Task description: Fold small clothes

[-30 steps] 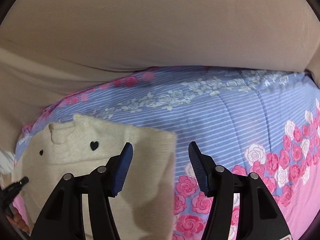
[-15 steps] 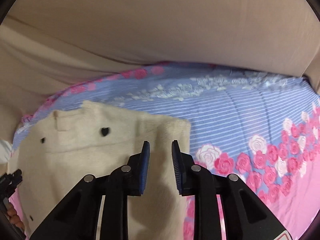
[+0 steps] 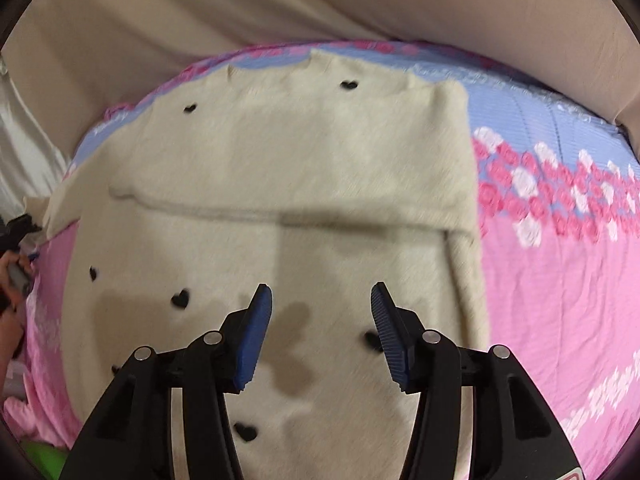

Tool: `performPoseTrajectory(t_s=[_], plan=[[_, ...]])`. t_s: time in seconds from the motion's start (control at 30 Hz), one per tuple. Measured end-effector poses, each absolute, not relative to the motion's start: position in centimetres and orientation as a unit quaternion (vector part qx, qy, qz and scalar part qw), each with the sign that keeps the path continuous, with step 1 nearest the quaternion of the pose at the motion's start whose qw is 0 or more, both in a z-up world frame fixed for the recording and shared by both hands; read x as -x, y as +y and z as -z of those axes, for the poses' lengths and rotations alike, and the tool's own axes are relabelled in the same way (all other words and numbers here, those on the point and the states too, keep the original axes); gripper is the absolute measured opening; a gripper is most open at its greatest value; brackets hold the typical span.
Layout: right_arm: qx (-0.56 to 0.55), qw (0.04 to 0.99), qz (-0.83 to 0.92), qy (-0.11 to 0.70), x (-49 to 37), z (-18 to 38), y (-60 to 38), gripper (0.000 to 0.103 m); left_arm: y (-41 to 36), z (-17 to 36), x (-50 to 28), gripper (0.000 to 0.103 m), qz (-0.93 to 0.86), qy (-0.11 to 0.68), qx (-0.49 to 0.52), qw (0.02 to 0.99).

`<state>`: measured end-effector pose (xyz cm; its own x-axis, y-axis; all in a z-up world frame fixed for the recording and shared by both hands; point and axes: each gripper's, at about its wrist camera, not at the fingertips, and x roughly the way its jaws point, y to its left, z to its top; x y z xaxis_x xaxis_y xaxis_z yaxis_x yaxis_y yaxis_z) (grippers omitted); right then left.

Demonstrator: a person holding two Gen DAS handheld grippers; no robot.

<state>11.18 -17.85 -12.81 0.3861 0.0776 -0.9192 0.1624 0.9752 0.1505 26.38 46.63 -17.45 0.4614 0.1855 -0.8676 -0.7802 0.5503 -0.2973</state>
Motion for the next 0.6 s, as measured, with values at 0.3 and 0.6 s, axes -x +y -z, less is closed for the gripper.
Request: performPoseTrajectory(t_s=[0.3, 0.6], plan=[[-0.088, 0.839, 0.025, 0.536, -11.2, 10.6, -16.5, 0.053, 35.7, 7.3, -30.2, 0.009, -0.158, 0.344, 0.274, 0.884], [-0.13, 0.853, 0.063, 0.502, -10.9, 9.2, -20.2, 0.053, 8.1, 1.9, -27.6, 0.01, 0.16, 0.362, 0.155, 0.905]])
